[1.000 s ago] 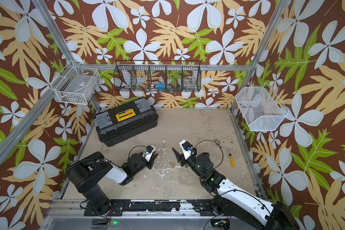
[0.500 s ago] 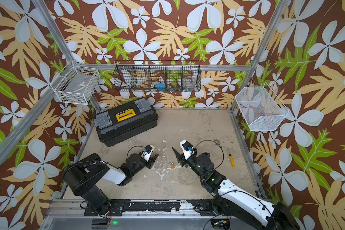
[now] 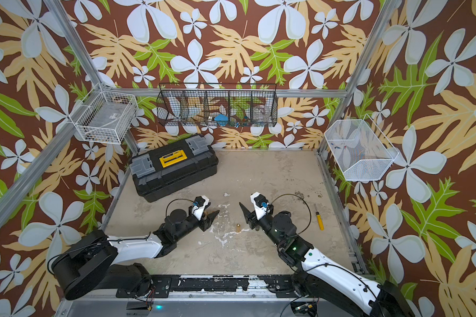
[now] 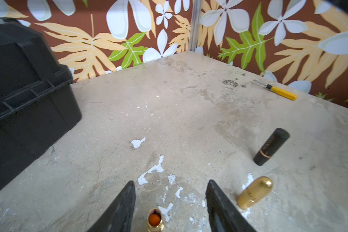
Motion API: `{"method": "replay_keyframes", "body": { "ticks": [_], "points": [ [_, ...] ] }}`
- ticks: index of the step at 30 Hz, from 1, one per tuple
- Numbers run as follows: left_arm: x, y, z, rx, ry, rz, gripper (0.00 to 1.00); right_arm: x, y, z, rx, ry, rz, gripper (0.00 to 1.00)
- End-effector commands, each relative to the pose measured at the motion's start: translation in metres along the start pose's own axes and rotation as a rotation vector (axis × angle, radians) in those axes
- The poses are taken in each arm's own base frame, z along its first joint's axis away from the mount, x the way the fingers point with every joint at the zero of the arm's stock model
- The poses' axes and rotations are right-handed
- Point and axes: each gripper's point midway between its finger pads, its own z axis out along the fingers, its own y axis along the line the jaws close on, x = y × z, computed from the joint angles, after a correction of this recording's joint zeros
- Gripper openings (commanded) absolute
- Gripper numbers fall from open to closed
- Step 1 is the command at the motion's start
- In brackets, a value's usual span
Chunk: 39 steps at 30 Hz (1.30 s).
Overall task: Open the lipstick cap
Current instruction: Pick up the lipstick at the center of the board.
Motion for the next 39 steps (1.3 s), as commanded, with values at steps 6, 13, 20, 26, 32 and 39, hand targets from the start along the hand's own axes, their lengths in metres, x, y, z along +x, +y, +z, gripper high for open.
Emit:
{"method": "replay_keyframes", "body": {
  "ticks": [6,13,20,26,32,39],
  "points": [
    [-0.007,-0.059,-0.003,0.342,0.059,-0.018,0.51,0.024,-0.051,0.007,0.154,0.176,0.311,0.64],
    [0.018,-0.083,0.016,0.429,0.185,-0.007,0.51,0.026,-0.068,0.003,0.154,0.188,0.507,0.65],
    [0.037,-0.093,0.032,0.352,0.239,0.111,0.55,0.025,-0.070,-0.003,0.155,0.152,0.517,0.65],
    [0.054,-0.094,0.048,0.320,0.311,0.118,0.56,0.024,-0.063,-0.001,0.110,0.158,0.494,0.67],
    [0.058,-0.101,0.052,0.353,0.332,0.113,0.55,0.034,-0.053,0.002,0.073,0.285,0.495,0.65],
    [0.064,-0.105,0.052,0.376,0.357,0.120,0.53,0.046,-0.041,-0.017,0.067,0.476,0.556,0.61]
  ]
}}
